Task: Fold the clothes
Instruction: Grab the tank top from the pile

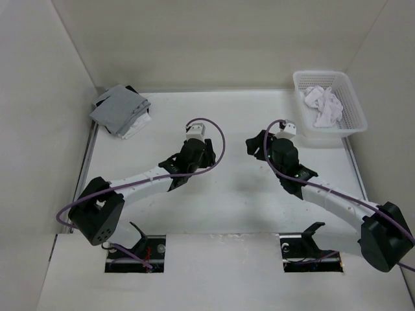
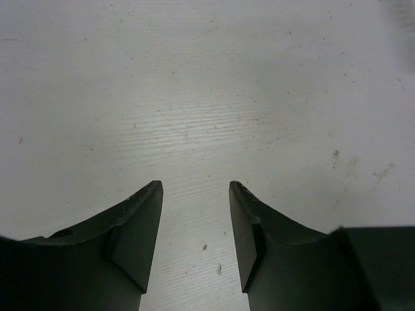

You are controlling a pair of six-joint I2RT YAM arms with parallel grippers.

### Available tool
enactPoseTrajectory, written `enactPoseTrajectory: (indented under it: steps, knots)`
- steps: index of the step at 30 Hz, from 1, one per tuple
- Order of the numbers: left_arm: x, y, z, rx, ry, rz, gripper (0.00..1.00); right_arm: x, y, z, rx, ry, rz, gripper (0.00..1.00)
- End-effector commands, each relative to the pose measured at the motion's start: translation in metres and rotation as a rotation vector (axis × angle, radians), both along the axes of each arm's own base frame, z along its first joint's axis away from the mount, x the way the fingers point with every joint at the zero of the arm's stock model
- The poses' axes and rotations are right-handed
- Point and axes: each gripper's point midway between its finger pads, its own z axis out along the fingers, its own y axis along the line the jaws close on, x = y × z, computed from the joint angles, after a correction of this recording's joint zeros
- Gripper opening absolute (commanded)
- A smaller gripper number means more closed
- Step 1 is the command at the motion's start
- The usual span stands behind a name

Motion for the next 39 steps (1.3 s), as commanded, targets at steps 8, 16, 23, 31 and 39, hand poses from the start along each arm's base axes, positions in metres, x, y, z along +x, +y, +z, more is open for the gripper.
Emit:
enactPoseTrajectory:
  steps: [8,16,23,31,39]
  knots:
    - [-0.001,-0.013,0.016,-0.038,-0.077,-0.052,0.47,0.060,-0.034,0.065,0.041,-0.102,-0.128,0.15]
    - [-0.004,-0.024,0.011,-0.067,-0.084,-0.095,0.04,0.191,-0.205,0.059,-0.001,-0.006,-0.527,0.00]
    - [0.004,-0.018,0.005,-0.099,-0.083,-0.081,0.35,0.271,-0.318,0.004,-0.062,0.141,-0.702,0.18]
    - [0.012,-0.015,0.002,-0.155,-0.076,-0.070,0.47,0.314,-0.369,-0.051,-0.074,0.220,-0.765,0.51]
    - [0.017,-0.016,0.002,-0.214,-0.068,-0.073,0.46,0.297,-0.399,-0.069,-0.119,0.257,-0.888,0.48]
